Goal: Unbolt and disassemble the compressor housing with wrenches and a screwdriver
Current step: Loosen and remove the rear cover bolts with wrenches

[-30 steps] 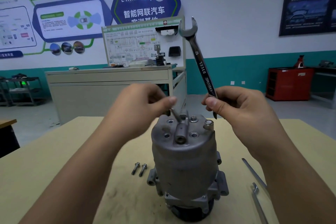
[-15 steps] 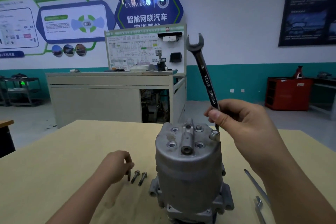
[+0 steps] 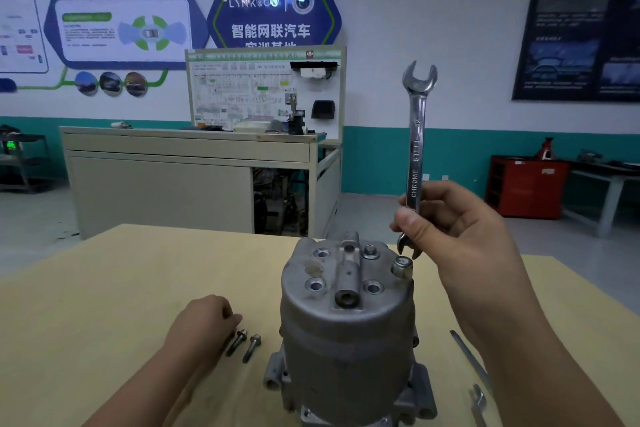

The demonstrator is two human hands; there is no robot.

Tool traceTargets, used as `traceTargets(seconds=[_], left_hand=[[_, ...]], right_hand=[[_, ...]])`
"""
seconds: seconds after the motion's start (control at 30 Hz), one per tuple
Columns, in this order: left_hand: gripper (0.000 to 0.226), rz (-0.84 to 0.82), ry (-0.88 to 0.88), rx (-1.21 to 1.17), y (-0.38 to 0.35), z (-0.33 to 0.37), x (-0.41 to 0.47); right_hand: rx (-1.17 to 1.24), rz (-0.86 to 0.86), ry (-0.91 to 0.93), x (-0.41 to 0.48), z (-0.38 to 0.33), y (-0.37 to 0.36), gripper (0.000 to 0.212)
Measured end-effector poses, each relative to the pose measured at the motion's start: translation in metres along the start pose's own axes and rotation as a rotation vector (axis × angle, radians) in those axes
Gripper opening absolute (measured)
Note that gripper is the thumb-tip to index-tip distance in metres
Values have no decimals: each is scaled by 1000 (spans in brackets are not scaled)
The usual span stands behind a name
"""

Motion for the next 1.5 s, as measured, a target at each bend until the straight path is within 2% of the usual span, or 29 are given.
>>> traceTargets(seconds=[0.1, 0.13, 0.2, 0.23, 0.3, 0.4, 0.5, 0.53, 0.63, 0.7, 0.87, 1.0, 1.1, 1.27, 1.5], left_hand=[[28, 156, -22, 26, 29, 17, -9], [25, 237, -52, -91, 44, 29, -14], [17, 354, -154, -486, 76, 56, -28], [20, 386, -217, -673, 95, 70, -37], [28, 383, -350, -940, 131, 99, -56], [26, 181, -542, -1160, 159, 143, -80], [26, -21, -548, -950, 145, 174, -92], [28, -49, -545, -833, 137, 182, -94], [27, 1, -555, -635, 129, 193, -96], [27, 29, -550, -631, 131, 192, -95], [26, -19, -572, -669, 125, 190, -95], [24, -42, -605, -653, 126, 195, -98], [25, -54, -607, -653, 124, 195, -98], [24, -62, -596, -680, 124, 195, -97], [22, -71, -613, -667, 123, 195, -97]], right_hand=[[-38, 13, 8, 0, 2, 0, 15], [-59, 18, 10, 0, 2, 0, 15], [-78, 14, 15, -1, 2, -1, 15], [-80, 12, 18, -1, 2, -1, 16], [-92, 25, 31, -2, 1, -2, 17], [-108, 96, 75, -4, -5, 0, 20], [-116, 133, 89, -5, -7, 1, 9], [-129, 142, 86, -5, -7, 1, 12], [-185, 163, 83, -4, -6, 2, 23], [-186, 159, 70, -5, -4, 0, 23], [-26, 106, -5, 0, 0, -6, 22], [-67, 77, -119, 13, 5, -9, 32], [-256, 57, -55, 19, 1, -13, 39], [-368, 29, 18, 18, 0, -17, 38], [-330, 25, 97, 19, 0, -19, 29]])
Point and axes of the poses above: each hand's wrist, its own x-axis towards the middle knuckle, its own y-axis out of the back of the hand, z = x × y, the point moved 9 cm from there along x, towards the middle knuckle, and after that the axes turned 7 degrees about -x, right-handed, at the moved point
